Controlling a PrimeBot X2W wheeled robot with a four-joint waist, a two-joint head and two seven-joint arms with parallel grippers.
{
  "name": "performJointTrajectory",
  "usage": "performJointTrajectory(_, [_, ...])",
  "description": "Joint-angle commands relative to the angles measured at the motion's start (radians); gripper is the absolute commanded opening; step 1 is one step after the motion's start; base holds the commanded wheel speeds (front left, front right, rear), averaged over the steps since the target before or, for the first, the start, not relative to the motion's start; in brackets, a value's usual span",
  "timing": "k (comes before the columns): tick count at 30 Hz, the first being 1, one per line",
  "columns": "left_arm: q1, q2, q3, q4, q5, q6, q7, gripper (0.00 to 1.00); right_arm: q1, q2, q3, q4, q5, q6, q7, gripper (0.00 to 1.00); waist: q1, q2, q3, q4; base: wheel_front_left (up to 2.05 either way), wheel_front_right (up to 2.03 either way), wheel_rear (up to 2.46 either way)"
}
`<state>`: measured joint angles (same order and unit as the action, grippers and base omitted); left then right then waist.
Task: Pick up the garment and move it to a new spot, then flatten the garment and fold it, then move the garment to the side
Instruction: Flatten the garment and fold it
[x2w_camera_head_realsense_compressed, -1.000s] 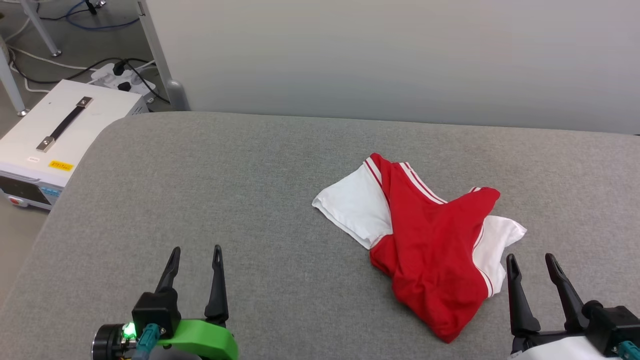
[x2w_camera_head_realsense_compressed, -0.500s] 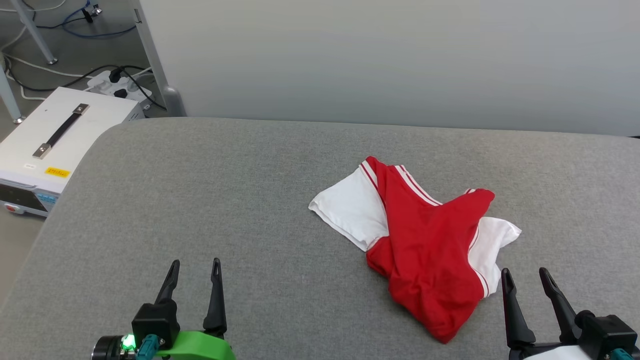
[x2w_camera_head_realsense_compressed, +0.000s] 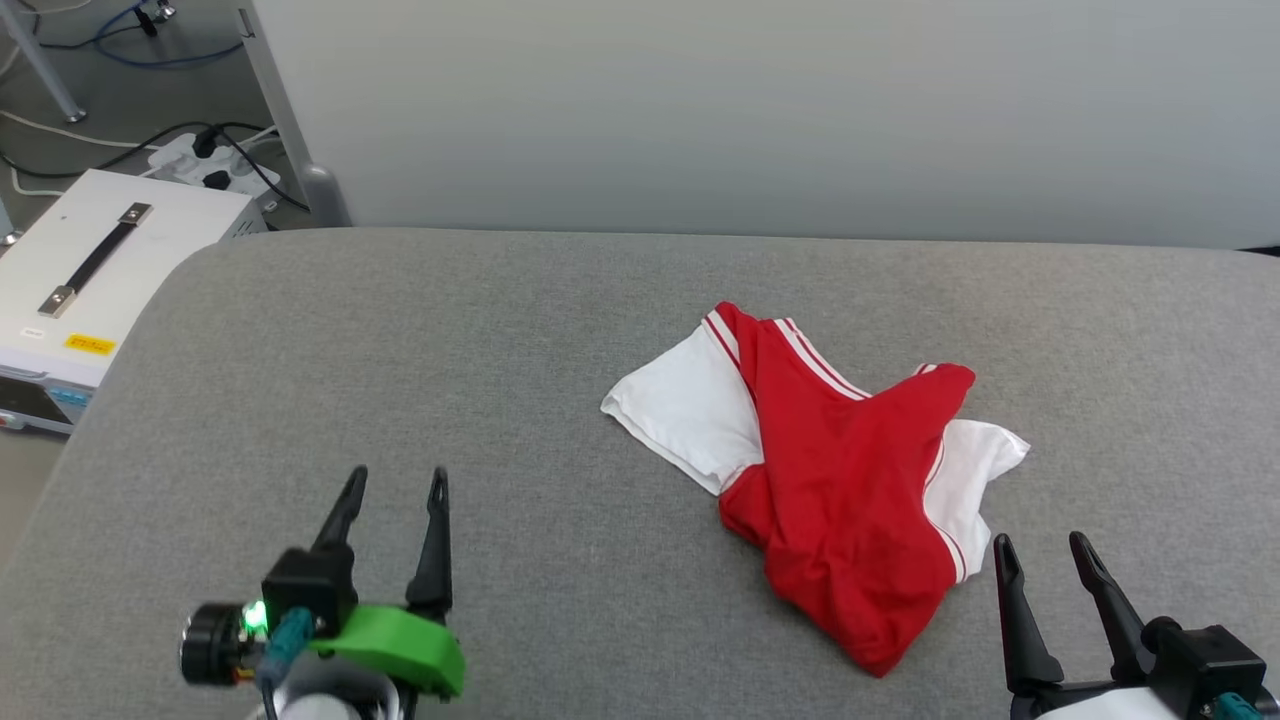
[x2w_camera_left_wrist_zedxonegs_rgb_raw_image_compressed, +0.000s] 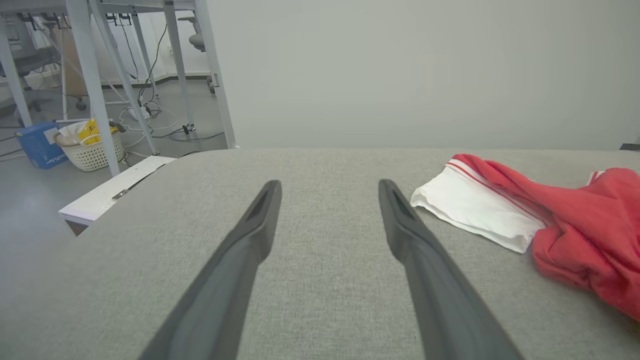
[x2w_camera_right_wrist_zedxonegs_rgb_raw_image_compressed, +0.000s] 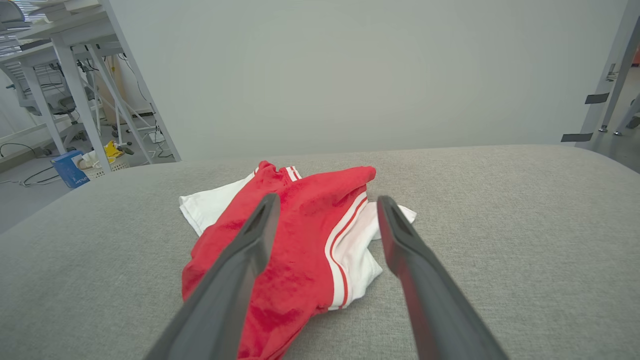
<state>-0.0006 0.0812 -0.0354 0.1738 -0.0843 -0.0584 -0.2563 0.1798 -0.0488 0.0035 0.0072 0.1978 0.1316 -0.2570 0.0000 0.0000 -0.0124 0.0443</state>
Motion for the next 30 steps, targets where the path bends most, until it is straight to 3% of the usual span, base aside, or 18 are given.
performJointTrajectory(1, [-0.07,0.016,0.004,0.006,0.002,-0.015,-0.005,1.0,-0.021,-0.001,0.002,-0.004,-0.005,-0.001,-0.005,1.0,0.0,0.0,0.026,-0.021,0.0,0.0,0.0])
performJointTrajectory(10, [-0.45,0.114,-0.051,0.11,-0.011,-0.066,-0.005,1.0,-0.091,-0.001,0.003,-0.019,-0.007,-0.001,-0.005,1.0,0.0,0.0,0.13,-0.087,0.0,0.0,0.0])
performJointTrajectory(18, [-0.786,0.209,-0.264,0.302,-0.114,-0.072,0.069,1.0,-0.141,-0.001,0.012,-0.025,0.001,-0.001,-0.005,1.0,0.0,0.0,0.219,-0.143,0.0,0.0,0.0])
performJointTrajectory(22, [-0.925,0.243,-0.422,0.386,-0.229,-0.072,0.215,1.0,-0.165,-0.001,0.016,-0.027,0.005,-0.001,-0.005,1.0,0.0,0.0,0.259,-0.168,0.0,0.0,0.0])
performJointTrajectory(30, [-1.107,0.315,-0.732,0.465,-0.565,-0.072,0.654,1.0,-0.208,-0.001,0.021,-0.033,0.016,-0.001,-0.005,1.0,0.0,0.0,0.328,-0.217,0.0,0.0,0.0])
